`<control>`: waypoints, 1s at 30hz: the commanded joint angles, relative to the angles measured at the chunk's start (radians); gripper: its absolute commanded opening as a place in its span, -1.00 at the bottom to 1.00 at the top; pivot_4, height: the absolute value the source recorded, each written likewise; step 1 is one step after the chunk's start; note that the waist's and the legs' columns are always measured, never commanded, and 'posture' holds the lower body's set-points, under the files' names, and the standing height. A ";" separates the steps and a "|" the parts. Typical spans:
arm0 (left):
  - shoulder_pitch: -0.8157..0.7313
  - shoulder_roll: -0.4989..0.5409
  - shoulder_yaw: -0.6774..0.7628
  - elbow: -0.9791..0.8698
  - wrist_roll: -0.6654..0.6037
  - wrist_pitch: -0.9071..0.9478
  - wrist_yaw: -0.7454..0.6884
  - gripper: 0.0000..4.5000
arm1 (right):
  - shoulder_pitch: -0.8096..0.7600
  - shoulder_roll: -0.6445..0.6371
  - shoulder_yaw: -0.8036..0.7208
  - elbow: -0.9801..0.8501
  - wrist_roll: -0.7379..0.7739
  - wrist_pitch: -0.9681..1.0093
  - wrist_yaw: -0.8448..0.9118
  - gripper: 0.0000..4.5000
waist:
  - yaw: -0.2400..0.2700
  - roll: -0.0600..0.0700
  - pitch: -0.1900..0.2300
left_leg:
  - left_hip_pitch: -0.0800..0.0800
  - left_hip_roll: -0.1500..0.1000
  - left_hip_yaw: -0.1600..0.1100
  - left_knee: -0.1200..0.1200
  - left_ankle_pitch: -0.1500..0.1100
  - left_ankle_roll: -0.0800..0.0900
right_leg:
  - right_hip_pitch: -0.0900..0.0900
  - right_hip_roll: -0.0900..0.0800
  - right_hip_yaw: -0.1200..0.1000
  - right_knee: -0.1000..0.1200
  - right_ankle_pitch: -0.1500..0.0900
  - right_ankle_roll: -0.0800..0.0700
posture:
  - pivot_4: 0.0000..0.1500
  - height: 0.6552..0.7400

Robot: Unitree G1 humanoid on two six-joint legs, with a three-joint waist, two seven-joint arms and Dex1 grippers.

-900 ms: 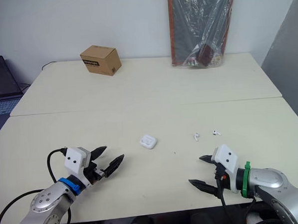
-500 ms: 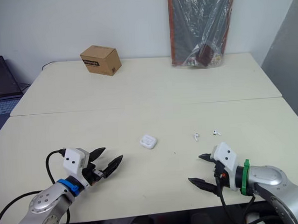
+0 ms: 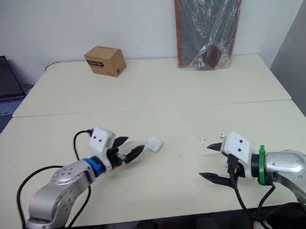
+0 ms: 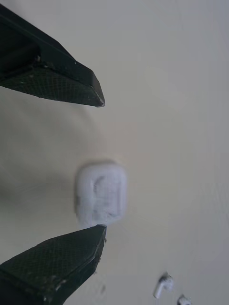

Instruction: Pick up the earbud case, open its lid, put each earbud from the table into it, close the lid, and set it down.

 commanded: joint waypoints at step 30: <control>-0.144 -0.219 -0.206 0.196 0.201 0.049 0.150 0.84 | -0.151 -0.006 -0.066 -0.041 0.074 0.065 -0.084 1.00 | 0.002 0.001 -0.001 | 0.000 -0.001 -0.001 0.003 0.000 0.000 | 0.000 0.000 0.000 0.002 0.001 0.001 | 1.00 1.00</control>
